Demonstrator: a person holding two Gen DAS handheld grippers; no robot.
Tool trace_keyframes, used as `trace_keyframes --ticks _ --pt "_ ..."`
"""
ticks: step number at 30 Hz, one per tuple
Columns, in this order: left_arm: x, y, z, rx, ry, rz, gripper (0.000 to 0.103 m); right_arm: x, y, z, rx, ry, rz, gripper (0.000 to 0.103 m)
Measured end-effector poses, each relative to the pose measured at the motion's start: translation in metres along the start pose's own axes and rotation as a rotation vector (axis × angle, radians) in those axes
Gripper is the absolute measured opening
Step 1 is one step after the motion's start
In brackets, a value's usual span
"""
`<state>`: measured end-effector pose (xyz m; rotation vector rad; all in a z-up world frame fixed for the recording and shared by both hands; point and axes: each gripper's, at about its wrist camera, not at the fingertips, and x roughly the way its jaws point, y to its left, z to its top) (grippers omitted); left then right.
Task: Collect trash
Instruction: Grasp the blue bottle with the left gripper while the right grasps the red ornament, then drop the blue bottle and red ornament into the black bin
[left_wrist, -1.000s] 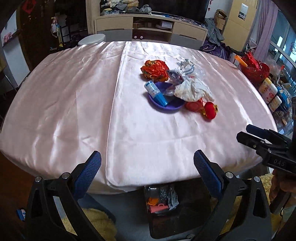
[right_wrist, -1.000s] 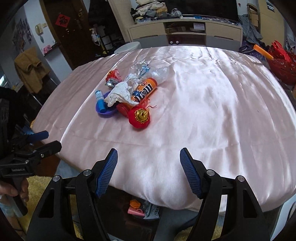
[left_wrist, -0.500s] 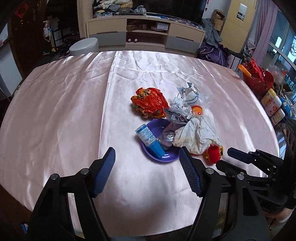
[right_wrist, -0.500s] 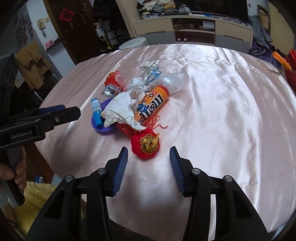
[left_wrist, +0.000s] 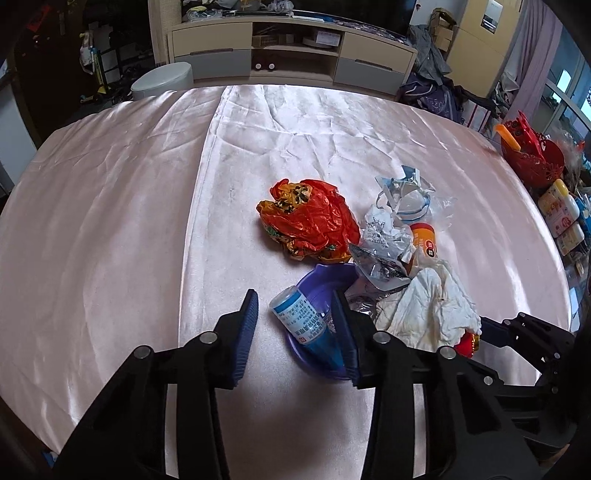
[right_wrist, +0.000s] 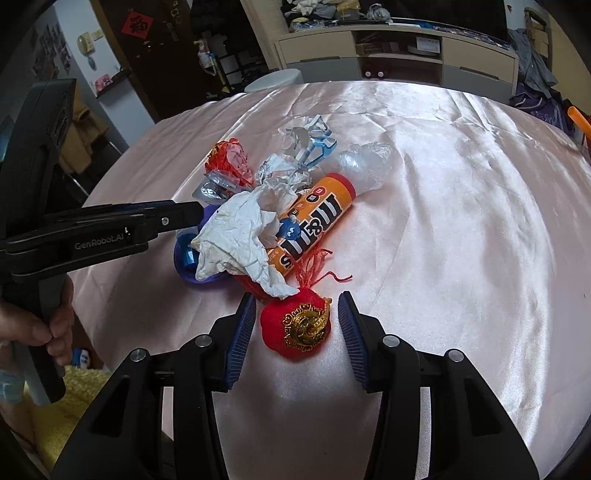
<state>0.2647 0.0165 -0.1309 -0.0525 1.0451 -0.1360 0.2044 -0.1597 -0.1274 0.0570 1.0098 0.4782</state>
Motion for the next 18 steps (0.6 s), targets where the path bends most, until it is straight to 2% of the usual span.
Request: trace_keyframes --ticks 1,2,9,14,18 --pt "0.002 0.000 0.000 0.002 0.004 -0.002 0.029 0.001 0.000 0.001 -0.005 0.001 0.000 0.036" --pt "0.003 0.000 0.000 0.006 0.004 -0.005 0.027 0.001 0.001 0.000 -0.011 -0.002 -0.005 0.036" --pt "-0.009 -0.003 -0.006 0.027 -0.026 -0.024 0.026 -0.010 0.005 -0.006 -0.010 -0.013 -0.005 0.036" --pt "-0.035 -0.008 -0.017 0.033 -0.062 -0.031 0.020 -0.028 0.011 -0.014 -0.007 -0.035 -0.005 0.036" --pt "-0.061 -0.012 -0.028 0.037 -0.100 -0.029 0.020 -0.046 0.019 -0.023 -0.005 -0.057 -0.005 0.036"
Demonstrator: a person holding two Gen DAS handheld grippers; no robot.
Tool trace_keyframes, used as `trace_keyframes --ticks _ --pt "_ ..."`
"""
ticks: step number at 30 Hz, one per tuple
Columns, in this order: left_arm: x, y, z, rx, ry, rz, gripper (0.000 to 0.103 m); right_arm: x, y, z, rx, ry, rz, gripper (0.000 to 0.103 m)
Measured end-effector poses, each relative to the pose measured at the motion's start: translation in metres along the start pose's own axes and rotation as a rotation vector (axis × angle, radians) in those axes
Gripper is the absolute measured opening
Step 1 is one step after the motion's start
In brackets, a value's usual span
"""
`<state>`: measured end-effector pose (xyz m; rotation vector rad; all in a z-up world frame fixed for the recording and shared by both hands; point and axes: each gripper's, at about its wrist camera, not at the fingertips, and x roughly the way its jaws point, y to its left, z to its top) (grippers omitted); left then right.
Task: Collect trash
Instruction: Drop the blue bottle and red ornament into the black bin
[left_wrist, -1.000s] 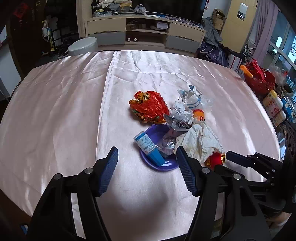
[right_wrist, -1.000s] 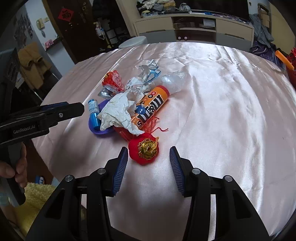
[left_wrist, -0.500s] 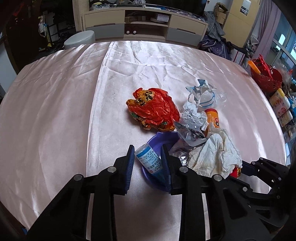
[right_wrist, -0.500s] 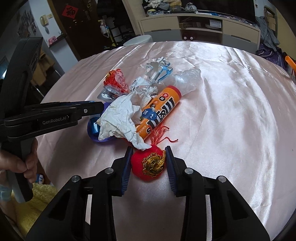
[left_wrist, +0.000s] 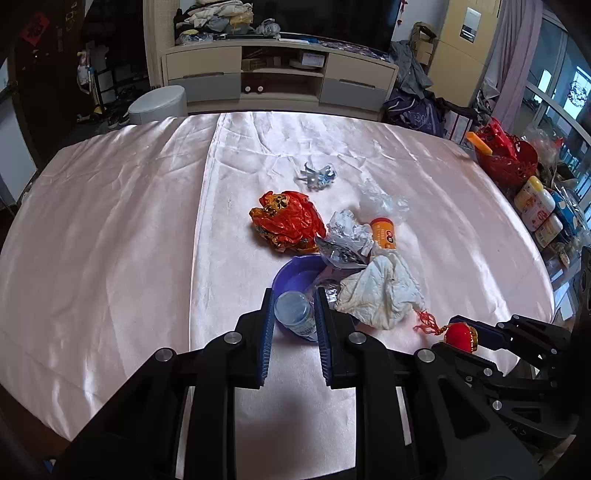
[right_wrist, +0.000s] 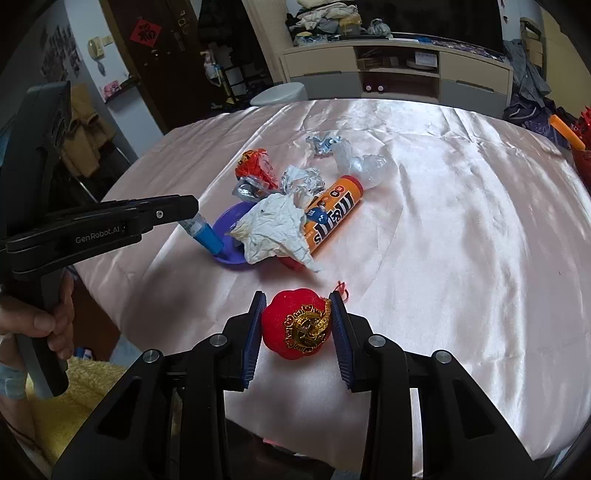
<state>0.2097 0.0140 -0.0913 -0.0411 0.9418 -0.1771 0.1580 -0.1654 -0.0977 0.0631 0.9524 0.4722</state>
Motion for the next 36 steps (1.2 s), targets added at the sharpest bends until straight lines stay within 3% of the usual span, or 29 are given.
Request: trace_keyframes --ticks 8,15,30,36 --pt "-0.053 -0.015 -0.025 0.020 -0.058 0.000 0.020 -0.036 0.015 -0.018 -0.009 -0.033 -0.007 0.036" --pt "-0.076 -0.030 -0.071 0.018 -0.043 -0.034 0.020 -0.054 0.026 -0.046 -0.010 -0.023 -0.018 0.036" --pt "-0.044 -0.039 -0.184 -0.010 0.129 -0.089 0.020 -0.035 0.026 -0.120 0.046 0.100 -0.003 0.036" --pt "-0.025 -0.043 -0.215 0.001 0.175 -0.104 0.020 -0.018 0.022 -0.141 0.073 0.139 0.009 0.036"
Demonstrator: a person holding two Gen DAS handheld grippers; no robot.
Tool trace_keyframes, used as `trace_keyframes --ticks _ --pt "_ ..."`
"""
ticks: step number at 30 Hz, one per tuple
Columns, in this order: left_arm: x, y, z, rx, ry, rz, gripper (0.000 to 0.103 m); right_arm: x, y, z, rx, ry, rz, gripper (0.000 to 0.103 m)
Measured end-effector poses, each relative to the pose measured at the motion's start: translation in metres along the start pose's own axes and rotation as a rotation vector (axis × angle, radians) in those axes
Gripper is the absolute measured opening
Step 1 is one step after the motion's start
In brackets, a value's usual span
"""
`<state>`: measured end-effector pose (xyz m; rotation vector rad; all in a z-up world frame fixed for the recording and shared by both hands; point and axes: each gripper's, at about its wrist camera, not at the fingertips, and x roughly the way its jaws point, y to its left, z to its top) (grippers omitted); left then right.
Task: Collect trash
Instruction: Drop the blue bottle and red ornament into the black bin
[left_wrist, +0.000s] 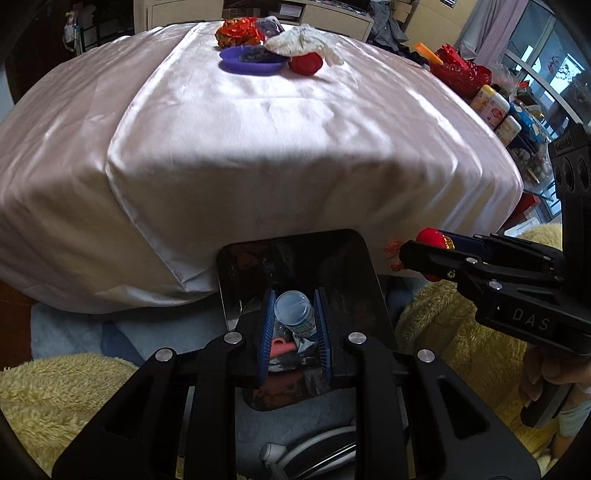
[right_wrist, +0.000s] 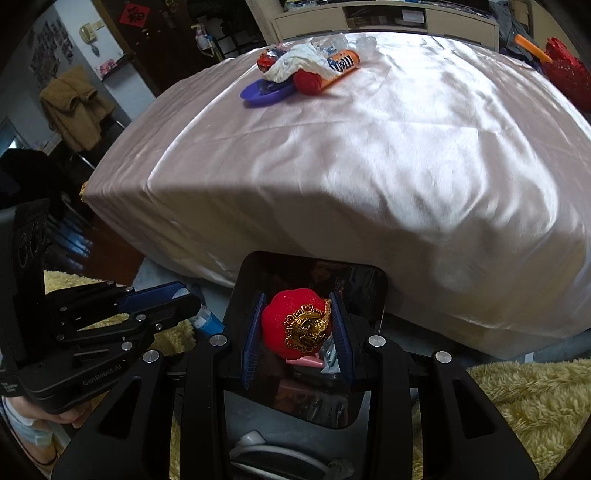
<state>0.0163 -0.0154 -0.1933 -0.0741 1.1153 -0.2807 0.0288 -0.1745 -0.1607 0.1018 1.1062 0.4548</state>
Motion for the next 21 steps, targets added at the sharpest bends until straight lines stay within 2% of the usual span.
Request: trace_keyframes --ticks 5,13,17,21 --pt "0.022 0.001 -0.020 0.014 0.056 -0.006 0.020 0.014 -0.004 -0.009 0.005 0.028 -0.001 0.036" --pt "0.028 -0.001 -0.023 0.027 0.063 -0.001 0.020 0.018 -0.002 -0.009 0.004 0.033 0.004 0.038" --pt "0.027 0.003 -0.022 0.012 0.062 0.016 0.038 0.018 -0.006 -0.010 0.024 0.030 0.002 0.050" --pt "0.024 0.008 -0.022 -0.010 0.060 0.025 0.045 0.013 -0.011 -0.009 0.039 0.020 0.004 0.052"
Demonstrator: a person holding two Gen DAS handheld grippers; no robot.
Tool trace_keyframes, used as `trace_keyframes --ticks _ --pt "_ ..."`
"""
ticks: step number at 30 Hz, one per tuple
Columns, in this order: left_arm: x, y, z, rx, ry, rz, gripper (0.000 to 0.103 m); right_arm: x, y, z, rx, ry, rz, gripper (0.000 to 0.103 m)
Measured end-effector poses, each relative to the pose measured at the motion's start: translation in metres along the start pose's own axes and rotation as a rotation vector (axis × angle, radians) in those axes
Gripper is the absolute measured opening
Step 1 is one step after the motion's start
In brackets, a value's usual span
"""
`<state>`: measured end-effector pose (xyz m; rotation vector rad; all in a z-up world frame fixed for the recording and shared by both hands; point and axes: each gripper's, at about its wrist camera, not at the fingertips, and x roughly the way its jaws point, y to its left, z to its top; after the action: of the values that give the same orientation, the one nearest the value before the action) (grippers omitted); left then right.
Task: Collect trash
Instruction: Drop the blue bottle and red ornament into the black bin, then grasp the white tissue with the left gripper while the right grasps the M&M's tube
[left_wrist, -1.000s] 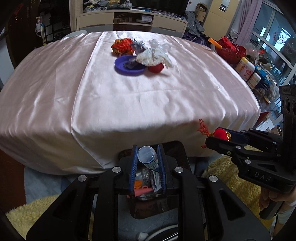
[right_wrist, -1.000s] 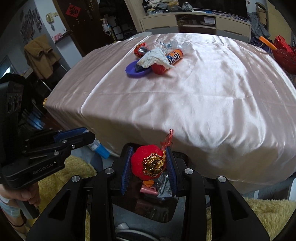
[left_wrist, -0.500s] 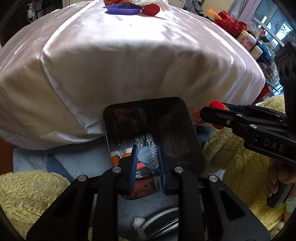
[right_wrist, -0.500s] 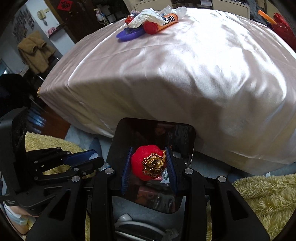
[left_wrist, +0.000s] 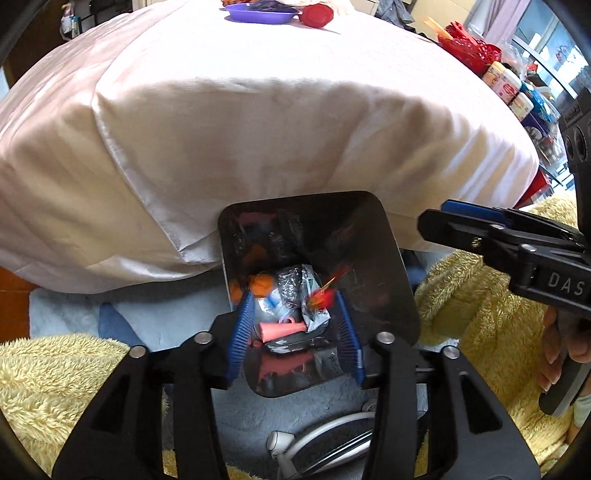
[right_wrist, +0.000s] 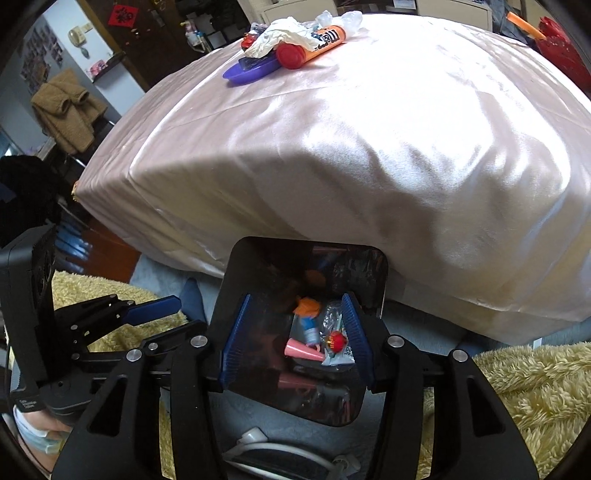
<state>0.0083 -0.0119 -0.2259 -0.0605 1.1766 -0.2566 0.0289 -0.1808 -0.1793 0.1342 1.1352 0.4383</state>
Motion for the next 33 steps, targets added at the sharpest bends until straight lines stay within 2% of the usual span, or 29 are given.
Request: trace_keyframes --ticks 3,5,10,17,26,33 --pt "-0.004 0.005 0.002 -0.018 -0.004 0.015 0.057 -0.007 -0.004 0.003 0.023 -0.015 0.013 0.059" --pt "-0.010 0.007 0.005 -0.025 -0.018 0.039 0.071 -0.014 -0.008 0.006 0.042 -0.037 0.019 0.068" --pt "-0.031 0.017 0.020 -0.053 -0.066 0.063 0.082 -0.038 -0.013 0.023 0.053 -0.093 0.032 0.072" --pt "-0.066 0.033 0.055 -0.073 -0.142 0.090 0.084 -0.061 -0.015 0.061 0.020 -0.149 0.004 0.072" --pt "-0.084 0.028 0.115 -0.025 -0.196 0.118 0.084 -0.063 -0.019 0.121 -0.027 -0.181 -0.086 0.072" --pt "-0.083 0.017 0.161 0.004 -0.237 0.075 0.084 -0.057 -0.028 0.162 -0.015 -0.200 -0.143 0.072"
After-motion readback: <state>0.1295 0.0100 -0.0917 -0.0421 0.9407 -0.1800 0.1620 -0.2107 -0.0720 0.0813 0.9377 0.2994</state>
